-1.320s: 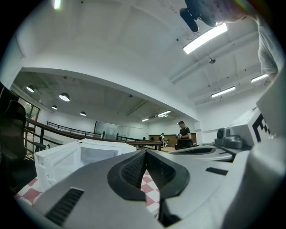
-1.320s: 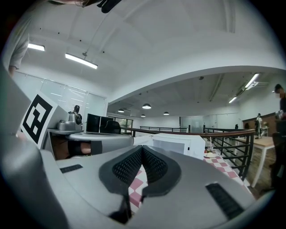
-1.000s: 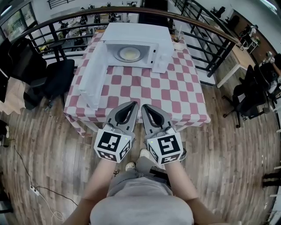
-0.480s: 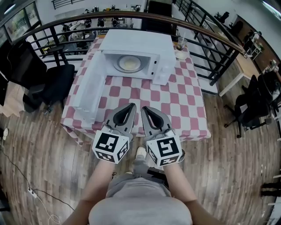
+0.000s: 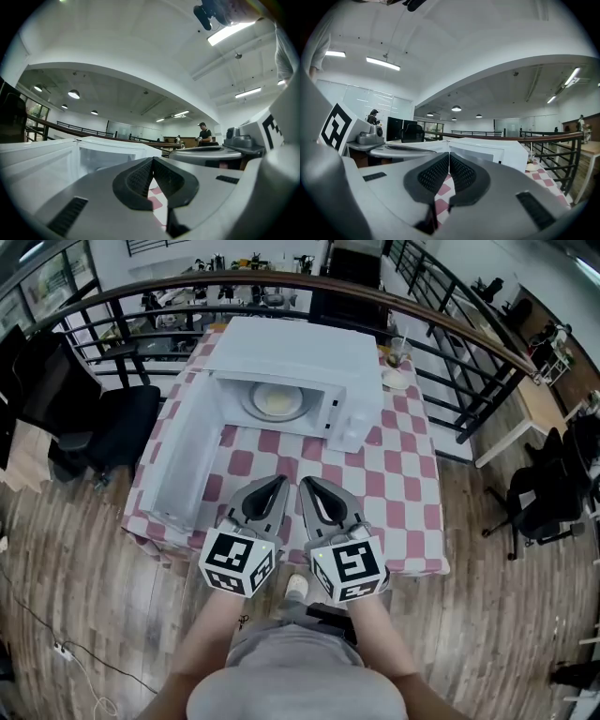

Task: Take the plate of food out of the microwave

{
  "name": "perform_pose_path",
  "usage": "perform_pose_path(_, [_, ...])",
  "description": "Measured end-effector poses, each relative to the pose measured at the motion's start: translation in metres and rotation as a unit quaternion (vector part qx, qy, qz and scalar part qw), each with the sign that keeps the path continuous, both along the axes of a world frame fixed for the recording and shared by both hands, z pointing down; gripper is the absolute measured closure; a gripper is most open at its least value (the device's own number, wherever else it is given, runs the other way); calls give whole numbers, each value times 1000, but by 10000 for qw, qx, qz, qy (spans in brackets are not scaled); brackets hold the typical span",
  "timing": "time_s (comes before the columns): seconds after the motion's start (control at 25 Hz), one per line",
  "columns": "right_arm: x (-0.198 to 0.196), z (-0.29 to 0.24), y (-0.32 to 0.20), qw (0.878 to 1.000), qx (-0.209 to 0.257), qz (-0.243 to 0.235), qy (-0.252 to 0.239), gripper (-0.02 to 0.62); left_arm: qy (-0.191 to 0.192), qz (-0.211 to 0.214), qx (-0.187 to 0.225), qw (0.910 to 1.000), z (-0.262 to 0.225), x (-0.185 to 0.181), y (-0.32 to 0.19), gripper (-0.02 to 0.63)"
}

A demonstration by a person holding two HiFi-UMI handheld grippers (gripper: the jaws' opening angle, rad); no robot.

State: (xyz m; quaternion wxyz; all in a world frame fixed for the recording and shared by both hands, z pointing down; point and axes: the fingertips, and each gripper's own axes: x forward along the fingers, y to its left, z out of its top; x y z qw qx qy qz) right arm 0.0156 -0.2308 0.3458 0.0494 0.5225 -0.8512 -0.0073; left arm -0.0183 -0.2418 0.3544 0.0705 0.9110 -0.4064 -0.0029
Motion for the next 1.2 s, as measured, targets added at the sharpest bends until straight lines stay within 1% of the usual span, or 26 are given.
perform_pose_path(0.28, [13, 10, -42, 9997, -164, -181, -20, 569, -72, -189, -153, 9997, 12, 9, -41, 603])
perform_pose_path(0.52, [27, 19, -68, 9990, -263, -347, -35, 569, -82, -347, -249, 9991, 21, 23, -69, 603])
perform_pose_path(0.68, [38, 25, -80, 9986, -317, -417, -19, 569, -23, -461, -275, 9986, 26, 32, -81, 603])
perform_pose_path(1.0, [57, 32, -94, 9983, -381, -426, -100, 569, 121, -483, -313, 9983, 27, 47, -98, 600])
perform_pose_path(1.04, [58, 33, -96, 9983, -389, -425, -111, 569, 131, -481, -336, 9982, 28, 48, -100, 587])
perform_pose_path(1.12, [60, 35, -100, 9982, -405, -413, -124, 569, 142, -437, -421, 9981, 32, 51, -105, 478])
perform_pose_path(1.2, [63, 38, -103, 9982, -422, -394, -135, 569, 166, -394, -522, 9977, 38, 54, -108, 402])
